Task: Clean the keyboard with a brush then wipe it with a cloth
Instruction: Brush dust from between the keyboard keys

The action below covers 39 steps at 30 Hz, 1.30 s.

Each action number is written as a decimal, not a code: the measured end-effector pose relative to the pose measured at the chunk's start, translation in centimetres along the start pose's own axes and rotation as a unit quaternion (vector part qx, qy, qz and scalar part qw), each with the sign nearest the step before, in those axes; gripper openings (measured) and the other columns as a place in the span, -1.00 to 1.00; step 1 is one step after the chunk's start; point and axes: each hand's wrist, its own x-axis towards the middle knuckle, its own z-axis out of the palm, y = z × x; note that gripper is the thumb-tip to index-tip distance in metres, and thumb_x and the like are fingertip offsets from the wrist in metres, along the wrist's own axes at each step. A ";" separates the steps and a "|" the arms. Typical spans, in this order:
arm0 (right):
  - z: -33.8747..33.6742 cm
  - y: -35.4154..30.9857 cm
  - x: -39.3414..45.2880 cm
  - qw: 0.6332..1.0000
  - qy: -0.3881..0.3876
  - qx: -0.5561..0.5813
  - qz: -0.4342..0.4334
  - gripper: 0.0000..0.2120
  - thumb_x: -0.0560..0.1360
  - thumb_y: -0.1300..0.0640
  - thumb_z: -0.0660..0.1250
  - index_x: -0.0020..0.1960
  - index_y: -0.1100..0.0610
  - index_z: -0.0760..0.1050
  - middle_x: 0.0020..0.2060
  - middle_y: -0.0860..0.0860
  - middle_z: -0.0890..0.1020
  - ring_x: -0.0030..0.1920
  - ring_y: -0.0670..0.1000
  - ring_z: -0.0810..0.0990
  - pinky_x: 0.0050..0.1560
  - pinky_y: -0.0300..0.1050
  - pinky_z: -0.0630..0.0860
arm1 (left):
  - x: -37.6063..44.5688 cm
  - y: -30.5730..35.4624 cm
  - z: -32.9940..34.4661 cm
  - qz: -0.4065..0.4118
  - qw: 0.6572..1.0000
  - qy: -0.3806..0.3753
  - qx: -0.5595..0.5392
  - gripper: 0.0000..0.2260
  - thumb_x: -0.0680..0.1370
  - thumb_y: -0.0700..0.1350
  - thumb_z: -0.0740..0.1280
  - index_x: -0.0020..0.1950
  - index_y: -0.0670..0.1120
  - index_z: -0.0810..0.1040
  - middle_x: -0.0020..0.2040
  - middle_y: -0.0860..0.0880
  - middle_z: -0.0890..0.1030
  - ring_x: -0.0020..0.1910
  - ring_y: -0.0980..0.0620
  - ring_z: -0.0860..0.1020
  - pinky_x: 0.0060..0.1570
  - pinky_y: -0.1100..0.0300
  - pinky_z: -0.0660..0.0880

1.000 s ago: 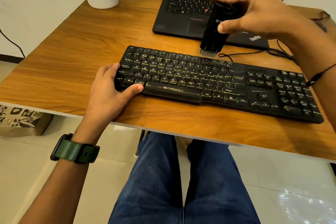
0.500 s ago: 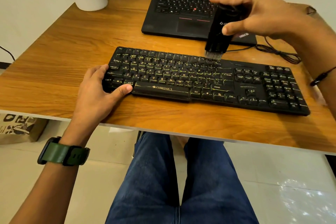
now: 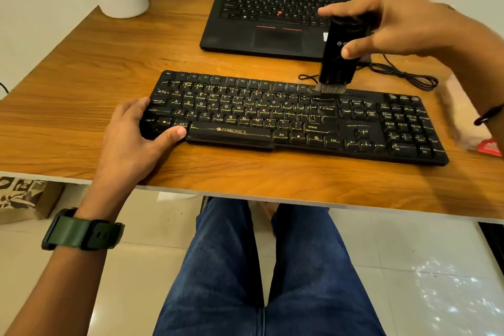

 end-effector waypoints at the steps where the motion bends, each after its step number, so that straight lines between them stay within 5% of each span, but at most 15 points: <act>1: -0.3 0.0 -0.2 1.000 0.010 0.023 0.005 -0.37 0.43 0.36 0.35 0.41 -0.06 0.32 0.34 -0.06 0.40 0.24 -0.01 0.41 -0.06 -0.31 0.44 | 0.0 0.0 0.0 -0.001 1.000 0.000 0.000 -0.30 0.39 0.05 0.43 0.44 -0.18 0.28 0.36 -0.14 0.37 0.32 -0.08 0.36 0.28 0.11 0.30; 7: -0.1 -0.4 0.4 1.000 0.001 0.000 -0.013 -0.37 0.43 0.34 0.36 0.40 -0.07 0.32 0.33 -0.07 0.40 0.25 -0.01 0.39 -0.07 -0.32 0.40 | 0.0 0.1 -0.1 -0.001 1.000 -0.002 0.005 -0.28 0.38 0.06 0.41 0.44 -0.19 0.27 0.37 -0.15 0.36 0.33 -0.08 0.35 0.29 0.08 0.30; 12: 1.9 -1.6 1.5 0.999 -0.024 -0.002 -0.033 -0.36 0.42 0.31 0.38 0.39 -0.11 0.32 0.33 -0.09 0.40 0.22 0.01 0.42 -0.21 -0.25 0.57 | -0.1 0.1 -0.1 -0.003 1.000 -0.002 0.004 -0.29 0.39 0.06 0.41 0.45 -0.18 0.26 0.37 -0.14 0.35 0.34 -0.08 0.34 0.26 0.12 0.29; 18: 1.3 -1.2 1.1 0.996 0.050 0.068 -0.040 -0.36 0.43 0.33 0.36 0.41 -0.09 0.31 0.26 -0.15 0.39 0.10 -0.06 0.53 -0.10 -0.16 0.63 | -0.1 0.0 -0.1 -0.004 1.000 -0.003 0.004 -0.28 0.38 0.07 0.40 0.45 -0.18 0.27 0.38 -0.14 0.35 0.34 -0.08 0.34 0.26 0.11 0.29; 21: -0.1 -0.4 0.4 0.999 0.026 0.003 -0.028 -0.36 0.44 0.34 0.35 0.42 -0.07 0.30 0.27 -0.15 0.37 0.22 -0.05 0.41 -0.12 -0.29 0.51 | -0.1 0.1 -0.1 -0.006 1.000 -0.006 0.003 -0.28 0.38 0.08 0.40 0.45 -0.18 0.26 0.38 -0.15 0.35 0.35 -0.08 0.33 0.28 0.09 0.30; 24: 0.2 0.0 0.5 0.999 -0.023 -0.021 -0.010 -0.36 0.42 0.33 0.37 0.40 -0.10 0.31 0.35 -0.07 0.39 0.30 0.06 0.39 0.07 -0.09 0.49 | -0.1 0.1 -0.1 -0.001 1.000 -0.005 0.006 -0.28 0.38 0.07 0.40 0.45 -0.18 0.27 0.37 -0.15 0.36 0.34 -0.09 0.34 0.27 0.09 0.30; 32: 3.0 -2.6 2.5 0.997 -0.018 0.048 -0.057 -0.38 0.43 0.31 0.37 0.40 -0.08 0.33 0.28 -0.12 0.41 0.18 0.00 0.49 -0.13 -0.11 0.64 | -0.1 0.2 0.0 0.004 1.000 0.000 0.001 -0.33 0.40 0.02 0.42 0.43 -0.16 0.29 0.33 -0.17 0.38 0.31 -0.09 0.36 0.20 0.16 0.28; 39: 0.9 -0.8 1.3 0.998 -0.003 0.065 -0.014 -0.37 0.43 0.37 0.34 0.37 -0.12 0.35 0.25 -0.11 0.40 0.16 0.02 0.47 -0.07 -0.08 0.61 | -0.1 0.1 0.0 0.004 1.000 -0.002 0.005 -0.31 0.39 0.04 0.42 0.44 -0.18 0.27 0.35 -0.16 0.37 0.32 -0.09 0.35 0.20 0.20 0.25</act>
